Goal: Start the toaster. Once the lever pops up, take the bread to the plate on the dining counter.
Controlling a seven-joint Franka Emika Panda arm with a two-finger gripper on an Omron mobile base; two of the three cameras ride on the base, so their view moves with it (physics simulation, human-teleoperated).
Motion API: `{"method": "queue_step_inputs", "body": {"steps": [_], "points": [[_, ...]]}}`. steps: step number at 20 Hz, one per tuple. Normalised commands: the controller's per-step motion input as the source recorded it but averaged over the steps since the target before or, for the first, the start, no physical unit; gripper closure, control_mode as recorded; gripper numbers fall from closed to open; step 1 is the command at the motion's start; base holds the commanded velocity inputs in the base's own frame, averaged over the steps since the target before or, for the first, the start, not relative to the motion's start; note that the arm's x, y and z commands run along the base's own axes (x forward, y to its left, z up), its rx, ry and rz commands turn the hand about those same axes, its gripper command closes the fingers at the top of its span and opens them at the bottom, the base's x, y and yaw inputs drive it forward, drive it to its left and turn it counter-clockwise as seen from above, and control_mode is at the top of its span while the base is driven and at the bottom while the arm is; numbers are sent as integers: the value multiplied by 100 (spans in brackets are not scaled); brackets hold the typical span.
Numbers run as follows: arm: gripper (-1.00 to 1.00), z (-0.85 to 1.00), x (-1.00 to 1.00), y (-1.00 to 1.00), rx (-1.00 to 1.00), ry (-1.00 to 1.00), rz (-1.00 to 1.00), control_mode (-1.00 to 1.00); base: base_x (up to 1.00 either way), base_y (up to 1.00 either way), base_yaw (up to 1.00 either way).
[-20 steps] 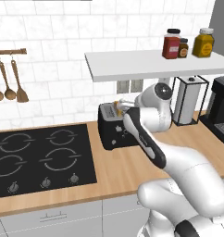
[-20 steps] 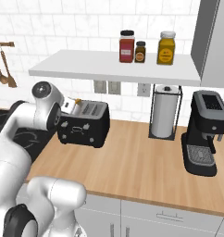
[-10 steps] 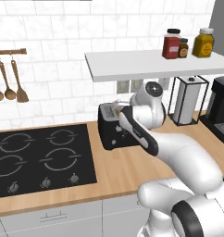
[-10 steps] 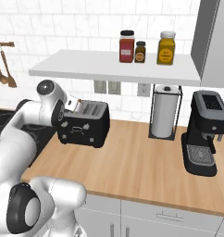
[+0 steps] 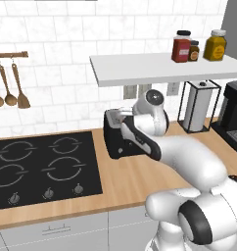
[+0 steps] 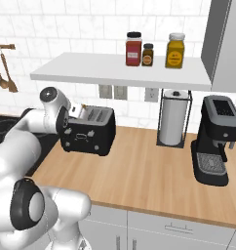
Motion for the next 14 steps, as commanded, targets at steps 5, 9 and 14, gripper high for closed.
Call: {"method": "queue_step_inputs", "body": {"steps": [5, 9, 14], "points": [[-100, 0, 30, 10, -1, 0, 0, -100, 0, 0, 0], [-100, -6, 29, 2, -3, 0, 0, -100, 0, 0, 0], [-100, -15, 20, 0, -4, 0, 0, -100, 0, 0, 0]]}}
